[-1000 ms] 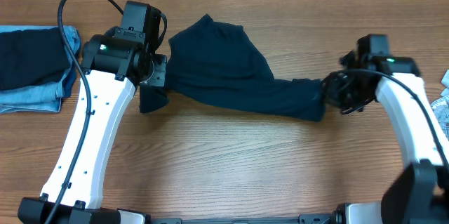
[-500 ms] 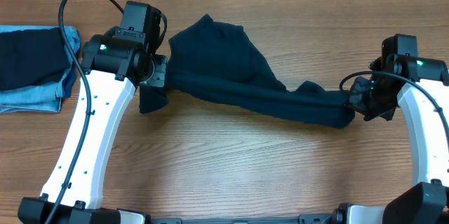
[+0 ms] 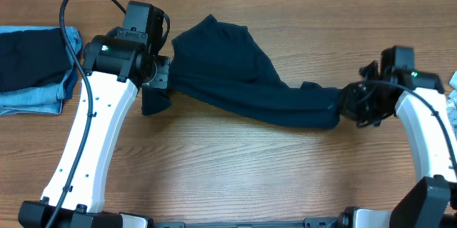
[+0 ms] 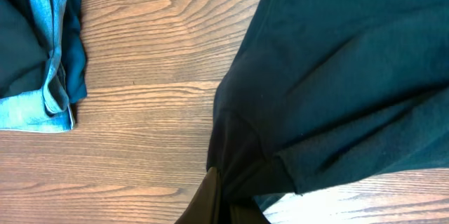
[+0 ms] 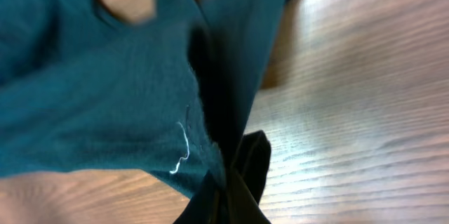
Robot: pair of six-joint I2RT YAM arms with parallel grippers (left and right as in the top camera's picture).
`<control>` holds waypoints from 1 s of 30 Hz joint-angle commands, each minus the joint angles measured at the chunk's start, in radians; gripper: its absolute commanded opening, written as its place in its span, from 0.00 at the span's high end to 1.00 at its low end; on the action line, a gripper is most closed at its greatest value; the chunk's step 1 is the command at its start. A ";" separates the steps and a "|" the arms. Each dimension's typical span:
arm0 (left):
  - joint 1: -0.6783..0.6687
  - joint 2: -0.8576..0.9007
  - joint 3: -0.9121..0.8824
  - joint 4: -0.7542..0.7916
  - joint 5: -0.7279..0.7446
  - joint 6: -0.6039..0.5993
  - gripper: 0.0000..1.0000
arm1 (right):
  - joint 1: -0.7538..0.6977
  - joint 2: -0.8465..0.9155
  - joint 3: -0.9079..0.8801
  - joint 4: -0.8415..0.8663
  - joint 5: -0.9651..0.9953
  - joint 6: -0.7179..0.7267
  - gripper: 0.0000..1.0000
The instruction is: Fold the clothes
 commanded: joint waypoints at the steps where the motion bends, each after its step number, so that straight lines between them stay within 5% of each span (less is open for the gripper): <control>1: 0.005 -0.004 0.027 0.001 0.000 0.016 0.96 | -0.002 0.001 -0.091 0.048 -0.027 -0.010 0.96; 9: 0.005 -0.004 0.027 0.000 0.000 0.015 0.96 | -0.002 0.001 -0.134 0.097 -0.053 -0.007 0.94; 11: 0.005 -0.004 0.027 0.000 0.000 0.016 0.96 | -0.002 0.001 -0.134 0.099 -0.053 -0.007 0.76; 15: 0.005 -0.004 0.027 0.000 0.000 0.016 0.96 | -0.002 0.001 -0.134 0.101 -0.053 -0.007 0.59; 22: 0.005 -0.004 0.027 0.000 0.000 0.016 0.96 | -0.002 0.001 -0.150 0.112 -0.053 -0.006 0.44; 30: 0.005 -0.004 0.027 0.000 0.000 0.016 0.96 | -0.002 0.001 -0.261 0.253 -0.080 0.016 0.44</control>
